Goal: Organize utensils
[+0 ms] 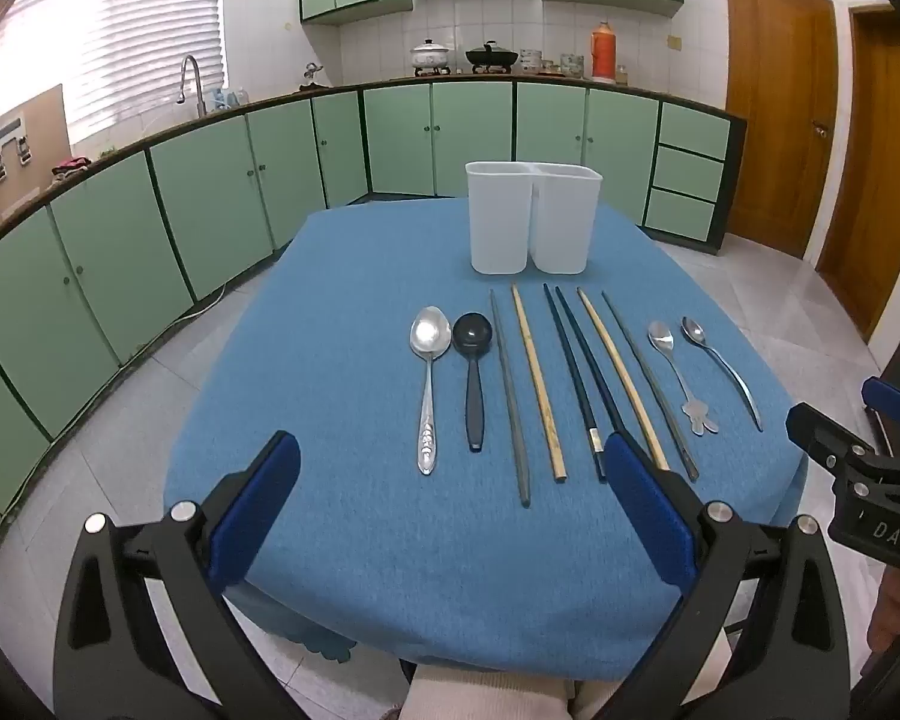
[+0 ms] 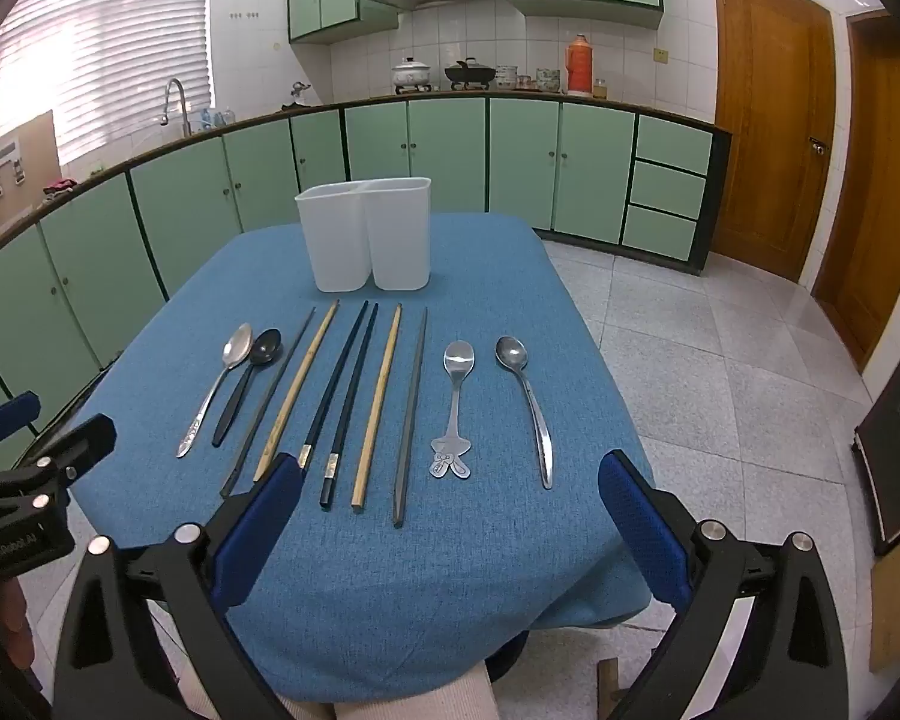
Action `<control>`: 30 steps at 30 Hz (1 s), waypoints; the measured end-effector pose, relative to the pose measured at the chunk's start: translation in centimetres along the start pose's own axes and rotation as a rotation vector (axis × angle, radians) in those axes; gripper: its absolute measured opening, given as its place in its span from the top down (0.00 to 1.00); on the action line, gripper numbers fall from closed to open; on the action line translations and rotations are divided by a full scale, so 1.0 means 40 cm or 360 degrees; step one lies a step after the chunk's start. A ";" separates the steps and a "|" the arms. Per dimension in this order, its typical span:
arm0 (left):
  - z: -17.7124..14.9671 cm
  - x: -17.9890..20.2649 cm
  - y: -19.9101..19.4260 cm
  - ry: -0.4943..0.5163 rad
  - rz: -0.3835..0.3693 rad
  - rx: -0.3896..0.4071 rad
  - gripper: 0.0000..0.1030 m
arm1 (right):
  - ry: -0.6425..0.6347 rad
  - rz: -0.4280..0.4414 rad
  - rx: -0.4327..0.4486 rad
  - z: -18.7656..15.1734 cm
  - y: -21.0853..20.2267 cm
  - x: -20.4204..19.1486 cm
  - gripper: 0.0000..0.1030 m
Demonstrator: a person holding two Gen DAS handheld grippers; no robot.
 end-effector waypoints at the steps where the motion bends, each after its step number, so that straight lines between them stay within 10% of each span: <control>1: 0.000 0.000 0.000 -0.0002 0.0000 0.0003 0.05 | 0.0004 0.0002 -0.0008 0.000 0.001 0.000 0.06; 30: 0.001 0.000 -0.001 0.0002 0.0004 0.0015 0.05 | 0.0003 0.0002 0.0001 -0.001 -0.001 0.000 0.06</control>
Point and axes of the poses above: each gripper's, at about its wrist camera, not at the fingertips, and y roughly the way its jaws point, x to its right, z to its top, the point moved 4 cm from there along y, roughly the way its jaws point, and after that the axes turned 8 degrees about y, right-handed, at the moved point
